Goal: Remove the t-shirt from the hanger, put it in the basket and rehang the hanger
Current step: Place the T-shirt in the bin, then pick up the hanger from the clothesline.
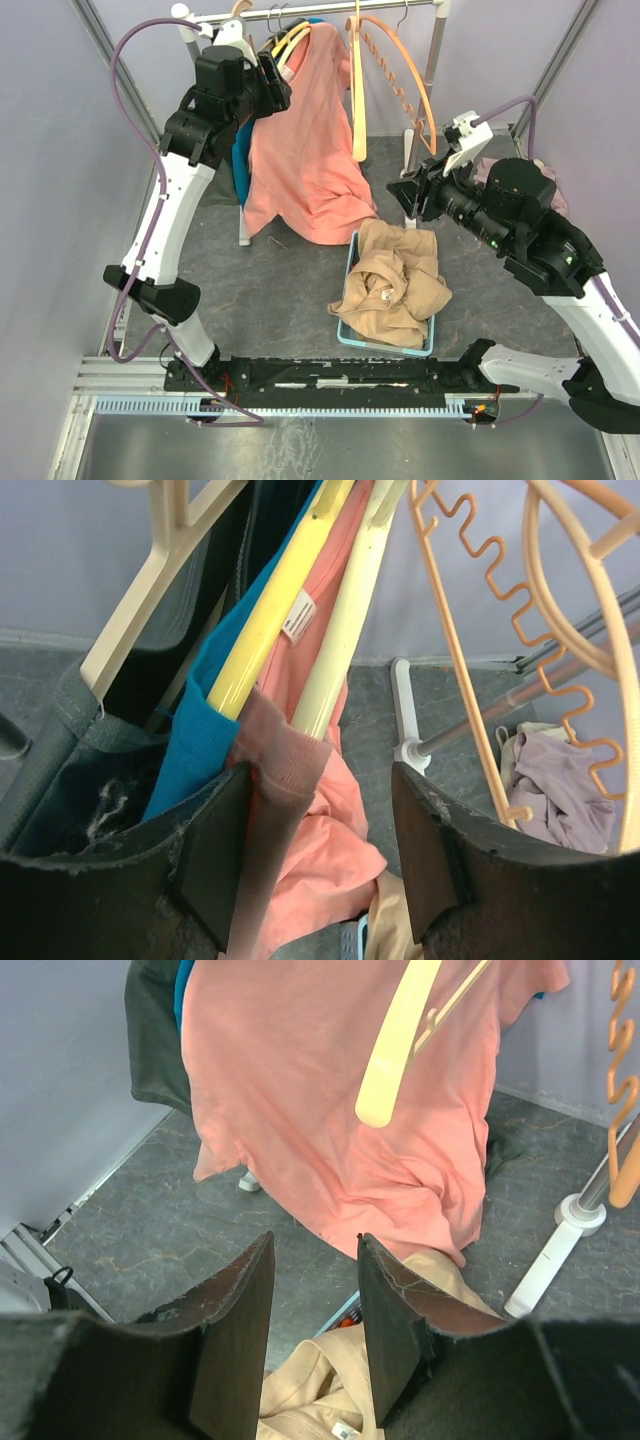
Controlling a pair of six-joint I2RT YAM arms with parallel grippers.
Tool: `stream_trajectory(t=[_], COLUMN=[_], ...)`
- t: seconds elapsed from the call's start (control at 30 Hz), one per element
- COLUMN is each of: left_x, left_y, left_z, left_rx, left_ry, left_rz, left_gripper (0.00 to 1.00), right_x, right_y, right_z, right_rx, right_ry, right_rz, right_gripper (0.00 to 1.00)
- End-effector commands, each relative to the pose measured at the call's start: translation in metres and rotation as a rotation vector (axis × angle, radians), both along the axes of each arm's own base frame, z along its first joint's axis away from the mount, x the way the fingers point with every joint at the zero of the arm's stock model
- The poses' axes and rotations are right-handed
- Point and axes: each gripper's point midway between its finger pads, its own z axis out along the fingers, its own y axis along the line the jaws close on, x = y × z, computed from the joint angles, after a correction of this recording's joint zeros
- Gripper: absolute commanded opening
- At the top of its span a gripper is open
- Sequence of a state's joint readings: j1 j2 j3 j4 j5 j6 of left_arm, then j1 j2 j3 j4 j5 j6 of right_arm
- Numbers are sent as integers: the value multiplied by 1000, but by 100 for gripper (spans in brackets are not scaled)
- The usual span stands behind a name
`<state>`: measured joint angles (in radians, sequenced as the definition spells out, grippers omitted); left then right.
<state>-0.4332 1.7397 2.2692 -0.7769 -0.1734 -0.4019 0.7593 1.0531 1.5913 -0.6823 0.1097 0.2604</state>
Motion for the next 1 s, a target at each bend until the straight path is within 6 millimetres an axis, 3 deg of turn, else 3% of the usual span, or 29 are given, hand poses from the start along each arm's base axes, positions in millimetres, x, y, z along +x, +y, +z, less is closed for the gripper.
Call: stream_trajectory(t=[0.0, 0.27, 0.57, 0.97], left_x=[-12, -25, -9, 17], left_y=[18, 2, 9, -2], left_z=[25, 67, 65, 61], left_rx=[18, -95, -85, -95], left_ry=[-75, -188, -184, -191], left_rz=[42, -58, 12, 19], left_gripper=[63, 62, 62, 62], right_x=[-7, -12, -12, -16], right_y=[-10, -13, -1, -4], right_z=[39, 37, 37, 39], right_rx=[100, 99, 86, 90], right_ry=[-93, -104, -101, -116], right_rz=[-21, -9, 43, 48], right_gripper=[46, 46, 47, 47])
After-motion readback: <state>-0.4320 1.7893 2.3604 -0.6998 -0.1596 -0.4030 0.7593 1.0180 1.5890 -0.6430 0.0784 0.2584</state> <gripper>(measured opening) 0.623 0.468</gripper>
